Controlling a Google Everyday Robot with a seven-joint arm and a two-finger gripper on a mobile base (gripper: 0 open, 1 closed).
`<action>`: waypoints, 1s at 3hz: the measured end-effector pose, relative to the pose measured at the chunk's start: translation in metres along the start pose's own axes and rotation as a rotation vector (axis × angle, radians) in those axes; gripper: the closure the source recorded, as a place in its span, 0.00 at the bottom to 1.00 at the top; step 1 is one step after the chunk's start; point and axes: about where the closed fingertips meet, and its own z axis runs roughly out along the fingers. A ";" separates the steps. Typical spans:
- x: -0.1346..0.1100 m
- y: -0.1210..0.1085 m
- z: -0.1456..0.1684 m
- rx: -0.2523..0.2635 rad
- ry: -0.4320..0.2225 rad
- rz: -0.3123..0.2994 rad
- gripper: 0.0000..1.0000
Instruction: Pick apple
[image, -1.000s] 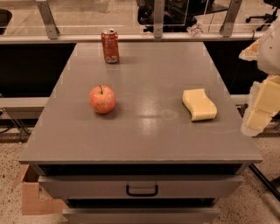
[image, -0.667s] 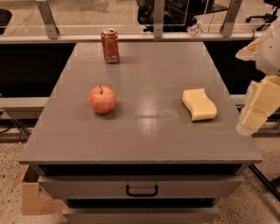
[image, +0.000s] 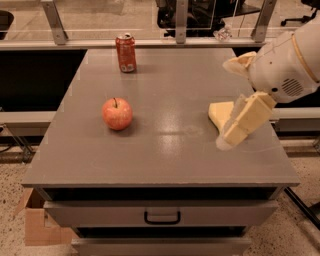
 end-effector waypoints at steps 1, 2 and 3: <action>-0.025 0.004 0.037 -0.010 -0.067 -0.030 0.00; -0.029 0.004 0.038 0.008 -0.076 -0.036 0.00; -0.021 0.008 0.048 0.046 -0.095 -0.022 0.00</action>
Offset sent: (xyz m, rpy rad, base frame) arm 0.0065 0.0344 -0.0099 0.0475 -0.0202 0.0375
